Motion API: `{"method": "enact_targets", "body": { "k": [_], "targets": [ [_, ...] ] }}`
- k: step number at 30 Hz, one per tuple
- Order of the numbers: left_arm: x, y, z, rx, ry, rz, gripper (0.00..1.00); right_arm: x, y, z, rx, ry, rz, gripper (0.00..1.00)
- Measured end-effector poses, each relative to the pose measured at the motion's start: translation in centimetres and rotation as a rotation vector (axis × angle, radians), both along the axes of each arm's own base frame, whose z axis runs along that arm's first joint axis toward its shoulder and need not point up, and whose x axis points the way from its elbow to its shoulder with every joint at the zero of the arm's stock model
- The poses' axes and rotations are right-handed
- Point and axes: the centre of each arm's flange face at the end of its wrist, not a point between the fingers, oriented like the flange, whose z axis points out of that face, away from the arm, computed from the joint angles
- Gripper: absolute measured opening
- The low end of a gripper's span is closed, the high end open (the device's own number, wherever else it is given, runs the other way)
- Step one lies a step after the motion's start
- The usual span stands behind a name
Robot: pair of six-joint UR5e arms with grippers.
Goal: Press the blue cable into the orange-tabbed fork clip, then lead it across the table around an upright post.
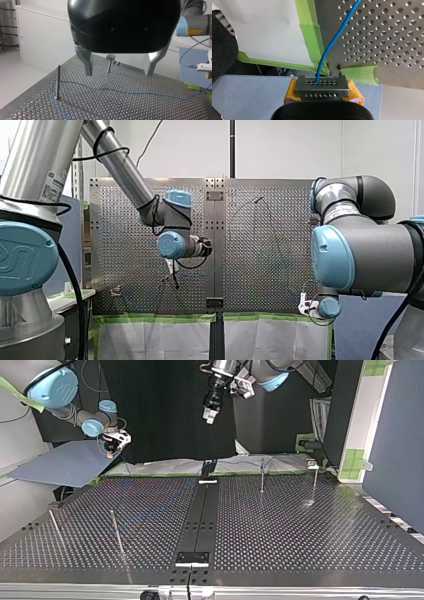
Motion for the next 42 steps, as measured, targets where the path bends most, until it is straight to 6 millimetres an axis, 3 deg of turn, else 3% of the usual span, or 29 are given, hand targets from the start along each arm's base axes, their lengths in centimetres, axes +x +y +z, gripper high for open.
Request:
{"method": "enact_targets", "body": {
  "k": [12, 42],
  "targets": [
    [-2.3, 2.3, -2.6, 0.029, 0.014, -0.012, 0.98, 0.4, 0.1, 0.1, 0.005, 0.009, 0.010, 0.00],
    [-2.4, 2.5, -2.7, 0.030, 0.015, -0.012, 0.98, 0.4, 0.1, 0.1, 0.006, 0.009, 0.010, 0.00]
  ]
}}
